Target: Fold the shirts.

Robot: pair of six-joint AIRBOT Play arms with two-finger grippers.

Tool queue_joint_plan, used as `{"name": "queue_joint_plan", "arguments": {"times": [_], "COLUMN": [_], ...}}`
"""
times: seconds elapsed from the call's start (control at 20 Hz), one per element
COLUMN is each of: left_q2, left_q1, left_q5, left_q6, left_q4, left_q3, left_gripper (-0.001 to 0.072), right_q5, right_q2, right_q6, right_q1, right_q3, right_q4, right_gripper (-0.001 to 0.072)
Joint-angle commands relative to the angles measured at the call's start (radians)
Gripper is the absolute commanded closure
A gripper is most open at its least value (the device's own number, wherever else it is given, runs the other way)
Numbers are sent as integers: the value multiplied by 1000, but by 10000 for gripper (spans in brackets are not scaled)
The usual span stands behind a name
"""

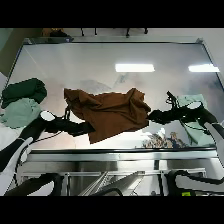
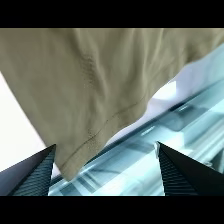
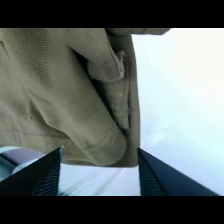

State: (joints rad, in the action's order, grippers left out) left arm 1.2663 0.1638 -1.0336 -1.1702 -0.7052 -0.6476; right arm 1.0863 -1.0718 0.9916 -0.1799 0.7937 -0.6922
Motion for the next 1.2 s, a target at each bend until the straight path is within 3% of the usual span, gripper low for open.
{"name": "queue_joint_plan", "arguments": {"times": [0.0,0.25,0.35,0.6,0.7,0.9,1.15], "left_q2": [8,71,72,8,-53,-141,-98], "left_q1": [134,163,157,44,-23,-130,-98], "left_q5": [132,148,131,-71,-93,-80,54], "left_q6": [-45,-55,-51,-42,-44,-92,-60], "left_q4": [2,2,-3,-10,-14,-115,-51], "left_q3": [54,53,38,-115,-134,-42,129], "left_gripper": [19,20,114,115,115,115,115], "right_q5": [-23,-13,-8,-4,3,6,5], "right_q2": [-50,-60,-63,-65,-65,-65,-65], "right_q6": [-97,-152,-153,-155,-167,-178,-177], "right_q1": [9,9,9,9,9,9,9], "right_q3": [-10,-10,-10,-10,-10,-10,-10], "right_q4": [117,202,203,199,200,200,200], "right_gripper": [285,287,287,292,496,485,486]}}
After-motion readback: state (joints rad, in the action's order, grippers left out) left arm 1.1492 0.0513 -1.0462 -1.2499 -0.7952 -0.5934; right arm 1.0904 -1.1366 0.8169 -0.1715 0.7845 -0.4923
